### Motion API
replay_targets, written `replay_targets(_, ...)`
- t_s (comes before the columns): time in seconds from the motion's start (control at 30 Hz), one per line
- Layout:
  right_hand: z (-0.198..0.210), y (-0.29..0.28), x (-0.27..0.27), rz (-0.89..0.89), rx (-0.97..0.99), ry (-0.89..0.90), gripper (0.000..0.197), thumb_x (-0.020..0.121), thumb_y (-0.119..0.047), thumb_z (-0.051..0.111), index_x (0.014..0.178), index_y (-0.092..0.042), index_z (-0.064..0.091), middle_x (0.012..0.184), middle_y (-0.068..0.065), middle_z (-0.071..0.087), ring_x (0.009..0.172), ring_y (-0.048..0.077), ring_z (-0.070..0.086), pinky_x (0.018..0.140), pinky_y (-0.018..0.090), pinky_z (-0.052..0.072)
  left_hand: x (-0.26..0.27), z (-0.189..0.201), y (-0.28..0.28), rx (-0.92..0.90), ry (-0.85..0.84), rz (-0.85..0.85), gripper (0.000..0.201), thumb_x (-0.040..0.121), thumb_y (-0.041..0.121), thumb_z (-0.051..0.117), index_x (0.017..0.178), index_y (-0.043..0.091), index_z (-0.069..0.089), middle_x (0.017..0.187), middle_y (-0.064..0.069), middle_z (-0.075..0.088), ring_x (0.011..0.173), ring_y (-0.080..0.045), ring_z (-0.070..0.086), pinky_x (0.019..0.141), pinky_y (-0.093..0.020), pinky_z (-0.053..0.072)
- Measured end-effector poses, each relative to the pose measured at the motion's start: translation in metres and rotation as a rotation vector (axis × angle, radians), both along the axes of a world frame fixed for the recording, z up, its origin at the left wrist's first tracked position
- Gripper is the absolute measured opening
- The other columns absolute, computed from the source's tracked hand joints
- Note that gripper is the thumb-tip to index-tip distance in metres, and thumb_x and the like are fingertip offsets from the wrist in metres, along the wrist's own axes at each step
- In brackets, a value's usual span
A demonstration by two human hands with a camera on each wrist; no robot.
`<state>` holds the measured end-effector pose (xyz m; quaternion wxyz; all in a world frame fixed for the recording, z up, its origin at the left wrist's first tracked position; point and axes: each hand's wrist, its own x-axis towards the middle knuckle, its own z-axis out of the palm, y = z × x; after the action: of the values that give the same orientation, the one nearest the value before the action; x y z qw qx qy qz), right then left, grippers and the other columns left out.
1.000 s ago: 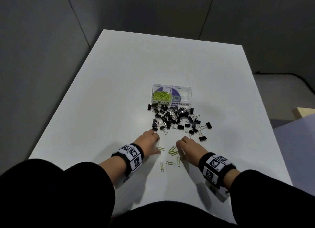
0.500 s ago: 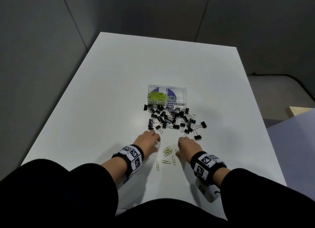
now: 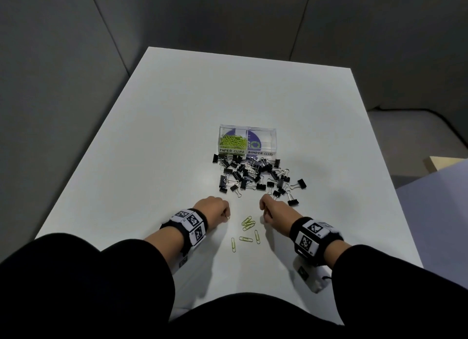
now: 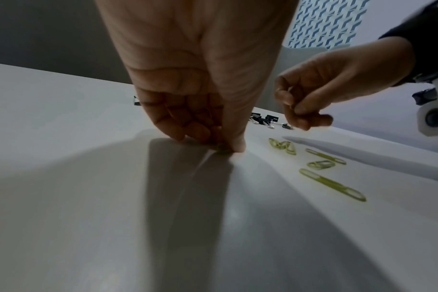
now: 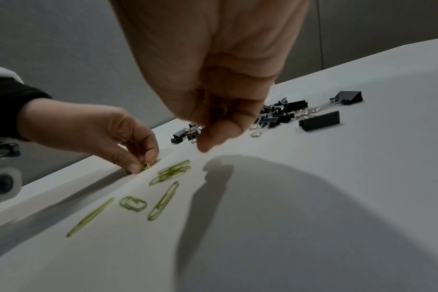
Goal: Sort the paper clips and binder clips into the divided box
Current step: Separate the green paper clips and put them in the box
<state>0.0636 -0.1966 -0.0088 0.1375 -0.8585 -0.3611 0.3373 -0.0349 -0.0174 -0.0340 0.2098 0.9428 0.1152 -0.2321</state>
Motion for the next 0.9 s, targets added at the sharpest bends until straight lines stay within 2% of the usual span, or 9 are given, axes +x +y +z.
replay_targets(0.07,-0.002,0.003,-0.004,-0.006,0.002,0.027,0.019,0.095,-0.007,0.034,0.112,-0.010,0.042,0.081,0.004,0.051,0.070,0.019,0.047,0.064,0.029,0.036,0.000,0.000,-0.001,0.014,-0.002,-0.032,0.021,0.090,0.014,0.053,0.108,0.011,0.063,0.117,-0.009,0.061,0.113,-0.024,0.053,0.092,-0.032,0.042)
replay_targets(0.13,-0.003,0.007,-0.009,0.063,-0.016,-0.010,0.026,0.096,-0.019,0.041,0.121,-0.013,0.044,0.097,0.004,0.052,0.084,0.021,0.052,0.075,0.032,0.041,-0.002,0.001,-0.004,0.026,-0.016,-0.068,0.022,0.090,0.010,0.049,0.107,0.007,0.062,0.117,-0.012,0.057,0.111,-0.028,0.052,0.091,-0.034,0.042)
replay_targets(0.2,-0.005,0.010,-0.012,0.180,-0.040,-0.078,0.034,0.092,-0.028,0.052,0.122,-0.014,0.048,0.118,0.006,0.048,0.096,0.027,0.057,0.084,0.035,0.045,-0.004,0.001,-0.007,0.056,-0.042,-0.107,0.022,0.090,0.007,0.045,0.104,0.004,0.061,0.115,-0.013,0.054,0.108,-0.030,0.052,0.087,-0.037,0.043)
replay_targets(0.27,-0.010,0.012,-0.014,0.285,-0.059,-0.122,0.038,0.087,-0.024,0.060,0.122,-0.013,0.050,0.126,0.007,0.045,0.098,0.031,0.059,0.082,0.034,0.046,-0.006,0.001,-0.008,0.101,-0.052,-0.135,0.022,0.092,0.009,0.043,0.106,0.005,0.059,0.113,-0.013,0.056,0.106,-0.030,0.053,0.083,-0.036,0.044)
replay_targets(0.37,-0.014,0.018,-0.017,0.384,-0.085,-0.202,0.033,0.086,-0.009,0.057,0.119,-0.010,0.051,0.123,0.010,0.048,0.096,0.032,0.059,0.076,0.035,0.045,-0.008,0.001,-0.008,0.097,-0.025,-0.132,0.027,0.094,0.009,0.042,0.117,0.008,0.055,0.119,-0.012,0.055,0.110,-0.028,0.053,0.087,-0.035,0.043)
replay_targets(0.47,-0.011,0.023,-0.017,0.393,-0.123,-0.232,0.024,0.089,-0.005,0.047,0.113,-0.009,0.052,0.117,0.012,0.054,0.101,0.031,0.057,0.081,0.037,0.045,-0.011,0.002,-0.006,0.072,-0.033,-0.152,0.031,0.097,0.009,0.039,0.125,0.008,0.052,0.125,-0.012,0.050,0.109,-0.030,0.056,0.088,-0.036,0.043)
replay_targets(0.57,-0.011,0.028,-0.016,0.408,-0.177,-0.267,0.023,0.092,-0.008,0.043,0.113,-0.006,0.053,0.117,0.014,0.055,0.103,0.032,0.057,0.082,0.039,0.045,-0.013,0.002,-0.004,0.041,-0.043,-0.131,0.032,0.095,0.006,0.039,0.123,0.010,0.052,0.125,-0.010,0.053,0.111,-0.028,0.055,0.090,-0.034,0.042)
replay_targets(0.7,-0.012,0.035,-0.018,0.409,-0.228,-0.285,0.025,0.090,-0.008,0.050,0.115,-0.004,0.052,0.119,0.015,0.053,0.103,0.034,0.058,0.081,0.039,0.046,-0.017,0.004,-0.010,-0.021,-0.063,-0.130,0.034,0.092,0.002,0.041,0.124,0.010,0.049,0.126,-0.010,0.054,0.116,-0.026,0.050,0.094,-0.033,0.039)
replay_targets(0.9,-0.015,0.035,-0.016,0.319,-0.206,-0.248,0.023,0.091,-0.009,0.045,0.113,-0.005,0.052,0.119,0.015,0.052,0.104,0.032,0.058,0.084,0.038,0.047,-0.028,0.004,-0.021,-0.025,-0.113,-0.225,0.022,0.094,0.017,0.042,0.109,0.007,0.054,0.114,-0.012,0.058,0.106,-0.029,0.052,0.086,-0.033,0.039)
